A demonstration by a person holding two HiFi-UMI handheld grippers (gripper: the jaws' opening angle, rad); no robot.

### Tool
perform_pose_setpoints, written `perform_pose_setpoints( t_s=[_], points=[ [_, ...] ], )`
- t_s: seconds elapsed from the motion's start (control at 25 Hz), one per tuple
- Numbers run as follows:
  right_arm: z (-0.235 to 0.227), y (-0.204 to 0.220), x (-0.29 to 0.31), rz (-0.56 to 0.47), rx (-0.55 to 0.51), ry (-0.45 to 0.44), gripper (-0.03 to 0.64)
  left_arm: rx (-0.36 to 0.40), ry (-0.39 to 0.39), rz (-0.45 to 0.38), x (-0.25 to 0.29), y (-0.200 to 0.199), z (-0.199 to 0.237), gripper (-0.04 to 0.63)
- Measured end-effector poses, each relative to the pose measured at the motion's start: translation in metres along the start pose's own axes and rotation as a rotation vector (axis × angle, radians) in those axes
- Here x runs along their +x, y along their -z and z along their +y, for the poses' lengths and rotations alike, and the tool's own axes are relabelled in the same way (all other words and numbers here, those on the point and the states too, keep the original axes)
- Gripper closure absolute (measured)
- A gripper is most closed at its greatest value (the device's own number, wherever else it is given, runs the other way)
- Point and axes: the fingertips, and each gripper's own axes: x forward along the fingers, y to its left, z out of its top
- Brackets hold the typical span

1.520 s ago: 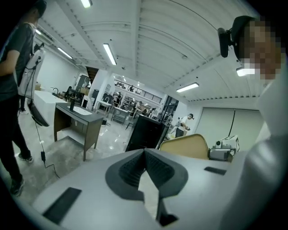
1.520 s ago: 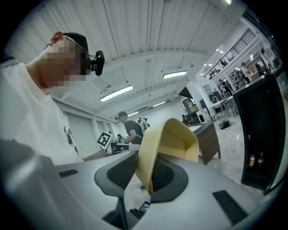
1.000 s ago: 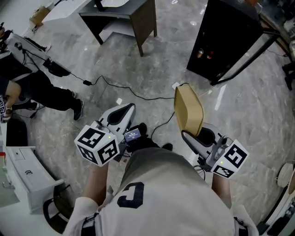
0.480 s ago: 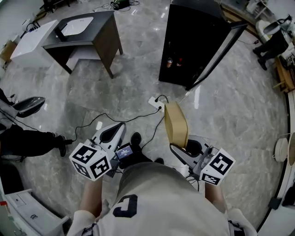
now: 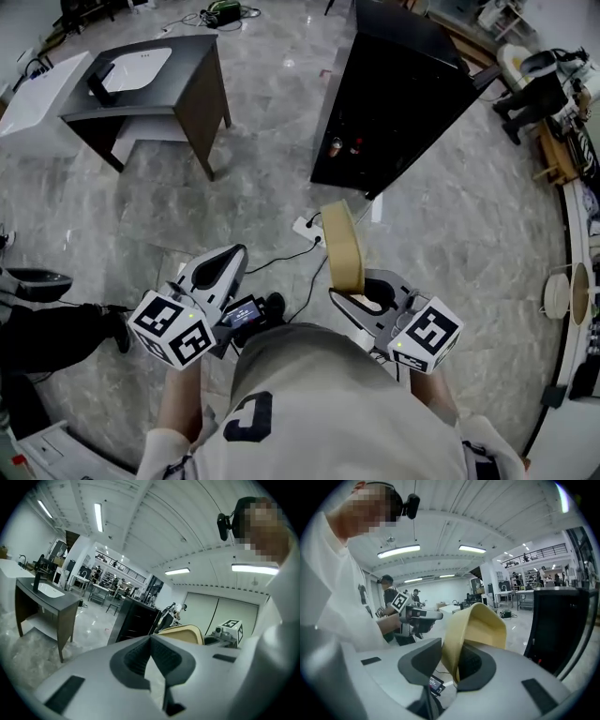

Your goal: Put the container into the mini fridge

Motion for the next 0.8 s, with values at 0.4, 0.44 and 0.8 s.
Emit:
perform_pose_setpoints(
  t_s=[0.4,0.44,0.8],
  points=[
    [-0.035,-0.026,0.053,0.187,-0.238,0.108,0.518,-0.033,0.062,-0.088,0.028,-0.049,0.060,0.542],
    [-0.036,-0.023,0.059,0.188,-0.224,0.103,0.518,-0.060,0.108,-0.120,0.031,-0.054,0.065,0.543],
    [-0.058,-0.010,0.074,0.226,-0.213,0.044,0.518,0.110,0.085,-0.029,0.056,-0.045,0.075,0.541]
  ],
)
